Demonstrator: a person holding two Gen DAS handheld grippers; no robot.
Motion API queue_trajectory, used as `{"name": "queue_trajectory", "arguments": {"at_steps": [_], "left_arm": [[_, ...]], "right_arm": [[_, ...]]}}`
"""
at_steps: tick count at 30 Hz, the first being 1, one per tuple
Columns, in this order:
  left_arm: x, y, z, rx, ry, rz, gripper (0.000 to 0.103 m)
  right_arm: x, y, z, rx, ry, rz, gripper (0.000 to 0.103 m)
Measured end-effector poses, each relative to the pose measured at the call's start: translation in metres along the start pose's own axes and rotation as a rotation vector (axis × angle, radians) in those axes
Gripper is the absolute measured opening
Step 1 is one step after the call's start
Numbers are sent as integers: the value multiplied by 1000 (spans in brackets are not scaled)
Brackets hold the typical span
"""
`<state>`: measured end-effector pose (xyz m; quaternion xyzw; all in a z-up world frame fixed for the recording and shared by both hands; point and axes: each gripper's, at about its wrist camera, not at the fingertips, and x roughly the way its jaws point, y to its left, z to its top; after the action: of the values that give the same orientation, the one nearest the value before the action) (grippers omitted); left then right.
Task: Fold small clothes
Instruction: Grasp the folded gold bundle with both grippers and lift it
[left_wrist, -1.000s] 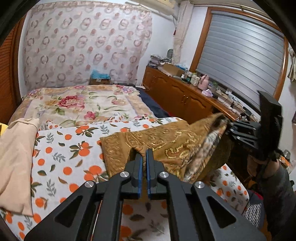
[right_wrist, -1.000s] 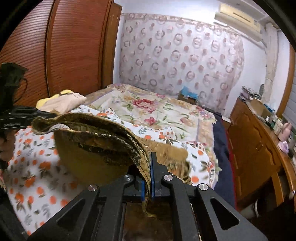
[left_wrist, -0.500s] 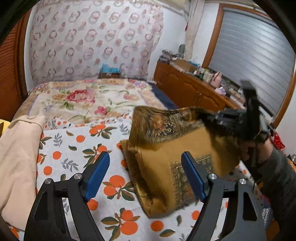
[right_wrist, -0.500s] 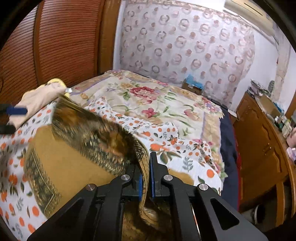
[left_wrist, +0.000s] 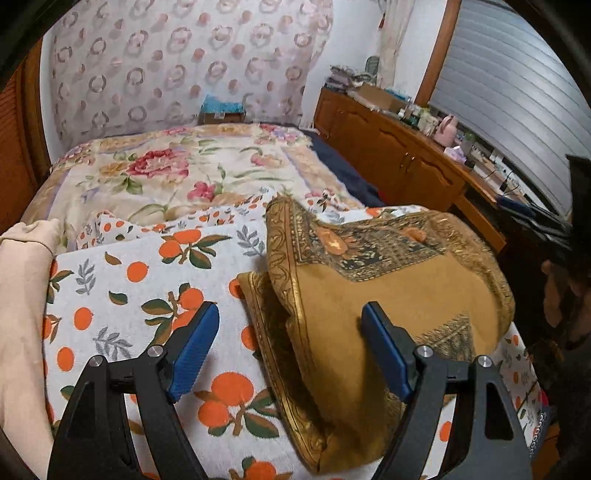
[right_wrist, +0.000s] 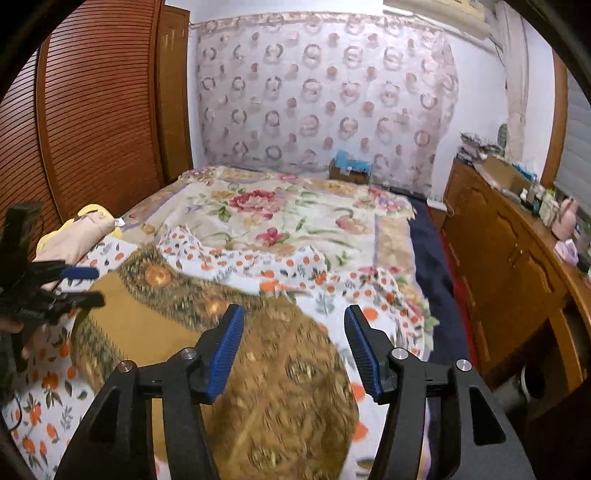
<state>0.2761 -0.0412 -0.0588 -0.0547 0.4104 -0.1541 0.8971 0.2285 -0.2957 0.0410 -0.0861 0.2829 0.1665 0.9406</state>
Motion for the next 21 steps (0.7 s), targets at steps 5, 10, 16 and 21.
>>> {"name": "queue_trajectory", "arguments": {"at_steps": [5, 10, 16, 21], "left_arm": [[13, 2, -2, -3, 39, 4, 80], [20, 8, -6, -42, 68, -16, 80], [25, 9, -5, -51, 85, -55, 62], [29, 4, -3, -47, 98, -112, 22]], "right_arm": [[21, -5, -14, 0, 107, -5, 64], [44, -18, -20, 66, 164, 2, 65], [67, -34, -30, 169, 224, 99, 65], [63, -42, -24, 184, 202, 129, 65]]}}
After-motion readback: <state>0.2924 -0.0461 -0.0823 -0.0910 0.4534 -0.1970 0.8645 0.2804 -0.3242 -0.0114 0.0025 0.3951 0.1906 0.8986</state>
